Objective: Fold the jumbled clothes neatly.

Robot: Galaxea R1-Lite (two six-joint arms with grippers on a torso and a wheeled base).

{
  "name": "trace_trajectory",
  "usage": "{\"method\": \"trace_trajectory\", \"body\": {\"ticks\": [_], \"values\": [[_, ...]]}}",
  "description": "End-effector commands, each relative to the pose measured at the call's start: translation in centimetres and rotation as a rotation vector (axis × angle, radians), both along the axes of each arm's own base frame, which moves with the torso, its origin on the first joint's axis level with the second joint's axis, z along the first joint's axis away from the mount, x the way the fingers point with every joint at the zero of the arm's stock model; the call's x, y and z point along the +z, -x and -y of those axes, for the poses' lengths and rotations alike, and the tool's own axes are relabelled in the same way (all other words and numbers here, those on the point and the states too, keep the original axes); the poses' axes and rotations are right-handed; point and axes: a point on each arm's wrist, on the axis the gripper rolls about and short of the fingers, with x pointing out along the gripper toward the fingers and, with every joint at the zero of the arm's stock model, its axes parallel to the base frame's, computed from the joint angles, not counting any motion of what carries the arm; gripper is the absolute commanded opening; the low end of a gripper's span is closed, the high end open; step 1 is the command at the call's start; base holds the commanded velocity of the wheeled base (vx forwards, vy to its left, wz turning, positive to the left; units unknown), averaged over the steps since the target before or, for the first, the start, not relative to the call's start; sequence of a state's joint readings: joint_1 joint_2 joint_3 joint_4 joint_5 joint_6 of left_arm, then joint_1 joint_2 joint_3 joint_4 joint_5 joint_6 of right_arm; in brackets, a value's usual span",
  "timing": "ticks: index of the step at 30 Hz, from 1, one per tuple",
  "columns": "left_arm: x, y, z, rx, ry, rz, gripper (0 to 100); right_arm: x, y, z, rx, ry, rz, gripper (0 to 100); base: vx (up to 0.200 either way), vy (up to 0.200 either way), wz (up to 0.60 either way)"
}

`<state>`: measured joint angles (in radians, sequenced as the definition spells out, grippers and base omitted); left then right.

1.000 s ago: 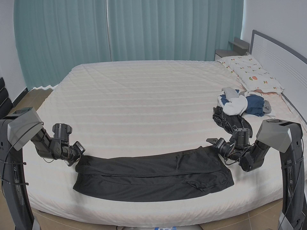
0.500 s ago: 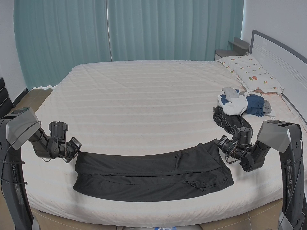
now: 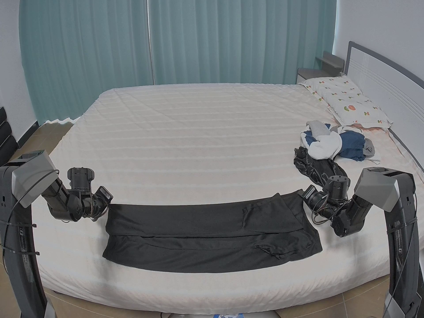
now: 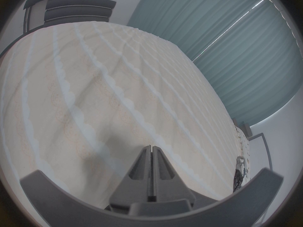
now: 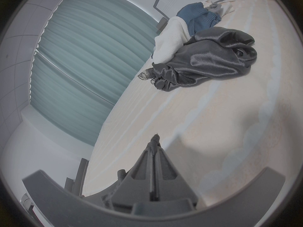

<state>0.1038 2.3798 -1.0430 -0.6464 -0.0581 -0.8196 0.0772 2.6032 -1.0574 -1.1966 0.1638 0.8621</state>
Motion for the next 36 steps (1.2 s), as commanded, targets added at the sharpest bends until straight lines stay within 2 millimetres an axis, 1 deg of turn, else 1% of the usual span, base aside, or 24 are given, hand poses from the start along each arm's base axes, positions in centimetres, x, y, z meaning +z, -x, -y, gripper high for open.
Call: {"method": "trace_trajectory", "body": {"ticks": [1,4,5,8,9,13,16,18,20,21,22,24,26,27,28,29,30,31,32,36], "values": [[-0.8,-0.1,0.2,-0.002,-0.006,-0.014,0,-0.4,0.0,0.0,0.0,0.002,-0.008,0,0.0,0.0,0.0],[-0.9,-0.2,0.3,-0.009,-0.013,-0.014,0,-0.5,0.0,0.0,0.0,0.002,-0.011,0,0.0,0.0,0.0],[-0.9,-0.2,0.3,-0.013,-0.018,-0.016,100,-0.5,0.0,0.0,0.004,0.003,-0.011,0,0.0,0.0,0.0],[-1.1,-0.3,0.6,-0.035,-0.035,-0.018,100,-0.7,0.2,-0.1,0.014,0.002,-0.02,0,0.0,0.0,0.0],[-1.3,-0.4,0.6,-0.04,-0.041,-0.021,100,-0.7,0.1,-0.2,0.015,0.002,-0.015,100,0.0,0.0,0.0],[-1.5,-0.3,0.6,-0.049,-0.051,-0.026,100,-0.7,0.1,0.0,0.011,0.0,-0.009,100,0.0,0.0,0.0],[-1.3,0.2,0.3,-0.041,-0.045,-0.04,100,0.6,0.8,0.4,-0.003,-0.005,-0.005,100,0.0,0.0,0.0],[-0.1,1.4,-0.3,-0.037,-0.031,-0.032,100,1.9,2.0,1.0,-0.011,-0.01,-0.007,100,0.0,0.0,0.0],[1.1,2.7,-0.7,-0.067,0.006,-0.024,100,2.6,3.3,1.2,-0.002,-0.012,-0.021,100,0.0,0.0,0.0],[1.6,3.1,-0.7,-0.087,0.023,-0.018,100,2.7,3.7,1.1,0.006,-0.011,-0.023,100,0.0,0.0,0.0],[2.5,4.0,-0.8,-0.131,0.059,-0.006,100,2.7,4.4,1.2,0.022,-0.017,-0.031,100,0.0,0.0,0.0],[3.3,5.5,-1.1,-0.196,0.074,-0.003,100,2.5,5.6,1.1,0.05,-0.023,-0.049,100,0.0,0.0,0.0],[3.3,7.0,-1.0,-0.279,0.045,-0.02,100,2.3,6.4,1.0,0.072,-0.03,-0.056,100,0.0,0.0,0.0],[2.9,7.9,-0.9,-0.322,0.024,-0.04,100,2.3,6.7,1.0,0.077,-0.031,-0.053,100,0.0,0.0,0.0],[2.6,8.3,-0.9,-0.345,0.011,-0.05,100,2.3,6.8,1.0,0.078,-0.032,-0.051,100,0.0,0.0,0.0],[2.0,9.1,-0.9,-0.401,-0.02,-0.071,100,2.2,7.0,1.0,0.082,-0.031,-0.049,100,0.0,0.0,0.0],[2.0,9.1,-0.9,-0.401,-0.02,-0.071,100,2.2,7.0,1.0,0.082,-0.031,-0.049,100,0.0,0.0,0.0],[1.5,9.8,-0.7,-0.466,-0.057,-0.081,100,2.1,7.2,0.8,0.086,-0.031,-0.054,100,0.0,0.0,0.0],[1.4,10.0,-0.7,-0.488,-0.076,-0.082,100,2.0,7.2,0.7,0.089,-0.031,-0.056,100,0.0,0.0,0.0],[1.2,10.1,-0.1,-0.519,-0.084,-0.088,100,1.8,7.2,0.6,0.094,-0.031,-0.062,100,0.0,0.0,0.0]]}}
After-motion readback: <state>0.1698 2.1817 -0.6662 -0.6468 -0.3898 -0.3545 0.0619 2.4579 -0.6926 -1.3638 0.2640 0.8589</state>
